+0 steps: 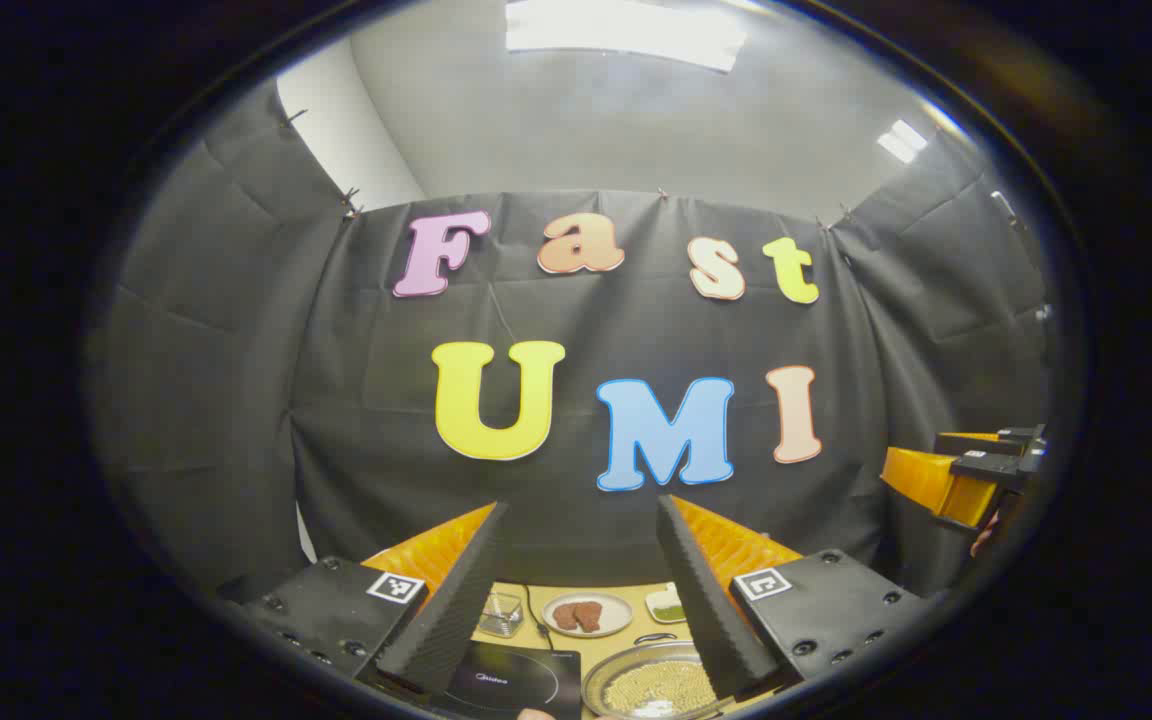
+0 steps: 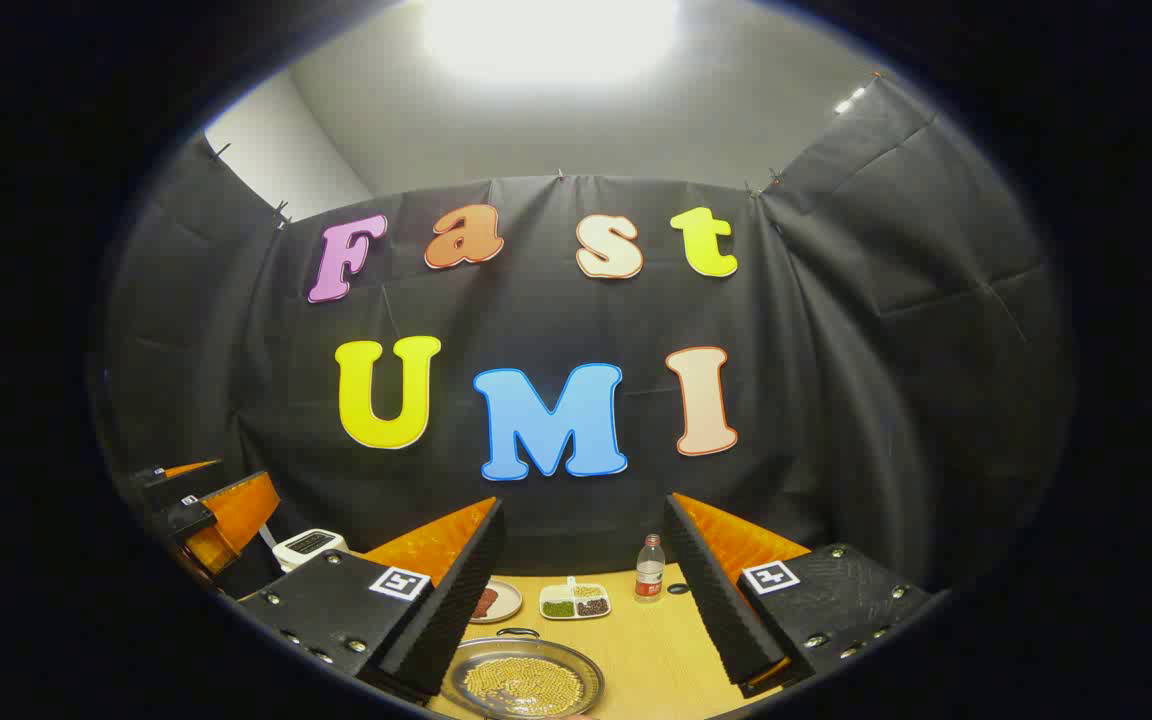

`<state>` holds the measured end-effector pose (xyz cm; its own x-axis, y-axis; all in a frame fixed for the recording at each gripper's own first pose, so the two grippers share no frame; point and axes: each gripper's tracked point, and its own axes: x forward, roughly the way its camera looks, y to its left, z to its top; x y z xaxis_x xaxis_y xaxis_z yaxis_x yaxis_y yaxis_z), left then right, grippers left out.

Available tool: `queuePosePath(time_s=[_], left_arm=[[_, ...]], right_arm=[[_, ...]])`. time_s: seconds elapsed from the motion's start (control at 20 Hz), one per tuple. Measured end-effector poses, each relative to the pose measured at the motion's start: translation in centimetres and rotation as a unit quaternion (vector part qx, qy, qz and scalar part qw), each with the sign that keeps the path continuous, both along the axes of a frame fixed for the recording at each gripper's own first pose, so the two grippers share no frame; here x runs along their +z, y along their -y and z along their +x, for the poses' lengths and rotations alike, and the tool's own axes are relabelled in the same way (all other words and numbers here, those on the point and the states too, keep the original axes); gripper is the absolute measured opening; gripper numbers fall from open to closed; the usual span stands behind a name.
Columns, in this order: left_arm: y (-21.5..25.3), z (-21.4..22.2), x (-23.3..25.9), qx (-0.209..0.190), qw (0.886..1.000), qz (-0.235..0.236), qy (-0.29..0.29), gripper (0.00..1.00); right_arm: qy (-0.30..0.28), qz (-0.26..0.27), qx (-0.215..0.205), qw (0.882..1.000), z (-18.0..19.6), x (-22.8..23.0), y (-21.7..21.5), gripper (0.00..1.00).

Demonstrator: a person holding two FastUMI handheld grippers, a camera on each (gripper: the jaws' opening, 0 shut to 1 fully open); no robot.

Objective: First push the handle of the pot to place it horizontally, then grasp the pot with both hands and set it on the induction cooktop.

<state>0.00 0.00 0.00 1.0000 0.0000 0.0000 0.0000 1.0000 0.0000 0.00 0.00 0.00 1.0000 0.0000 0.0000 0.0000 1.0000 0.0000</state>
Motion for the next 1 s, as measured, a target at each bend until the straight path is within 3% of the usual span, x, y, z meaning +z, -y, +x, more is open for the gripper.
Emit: queuePosePath(time_s=[0.15, 0.2, 1.0], left_arm=[[0.2, -0.2, -0.2, -0.003, 1.000, 0.004, -0.004, 0.99], [0.2, -0.1, -0.3, -0.006, 1.000, 0.006, -0.004, 0.94], [0.4, 0.3, -1.4, -0.016, 1.000, 0.000, -0.017, 0.94]], right_arm=[[-0.003, 0.004, 0.000, 1.000, -0.1, -0.1, 0.1, 0.98], [-0.004, 0.004, 0.001, 1.000, -0.1, -0.2, 0.1, 0.98], [-0.048, 0.023, -0.003, 0.999, 0.5, -2.9, 0.0, 0.98]])
